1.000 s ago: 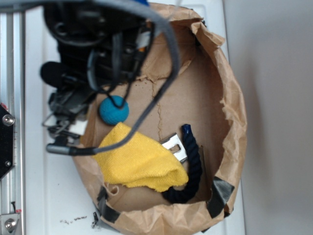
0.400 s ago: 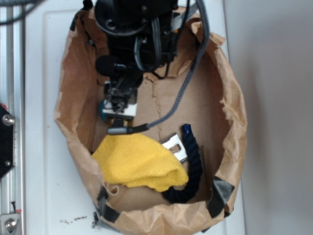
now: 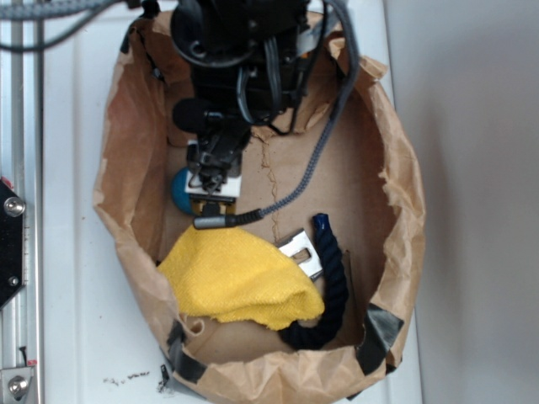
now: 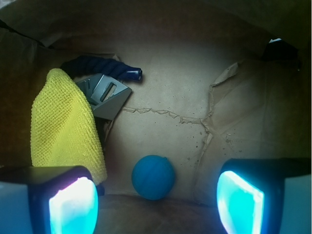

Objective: Grab the blue ball.

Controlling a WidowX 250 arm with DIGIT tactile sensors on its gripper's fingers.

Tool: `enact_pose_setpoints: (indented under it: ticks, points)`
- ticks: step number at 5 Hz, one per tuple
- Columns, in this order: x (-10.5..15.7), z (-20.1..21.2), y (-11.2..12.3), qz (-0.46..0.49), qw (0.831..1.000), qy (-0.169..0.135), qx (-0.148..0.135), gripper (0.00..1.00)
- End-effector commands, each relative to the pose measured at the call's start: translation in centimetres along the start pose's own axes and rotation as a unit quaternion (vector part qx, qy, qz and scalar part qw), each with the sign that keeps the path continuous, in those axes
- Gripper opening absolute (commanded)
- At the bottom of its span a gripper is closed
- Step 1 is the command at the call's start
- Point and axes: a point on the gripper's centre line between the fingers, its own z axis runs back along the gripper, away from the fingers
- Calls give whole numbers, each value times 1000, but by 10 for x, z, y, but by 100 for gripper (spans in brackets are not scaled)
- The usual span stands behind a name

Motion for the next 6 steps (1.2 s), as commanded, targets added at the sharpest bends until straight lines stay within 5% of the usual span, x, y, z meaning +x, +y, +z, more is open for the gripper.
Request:
enact_pose_setpoints:
  ticks: [1,4,6]
  points:
    - [9,10,-3,-6,1000,-19,9,100]
    - [-11,-16,5,-30,998,-61,-11,100]
    - [-18,-28,4,-40,998,-58,6,100]
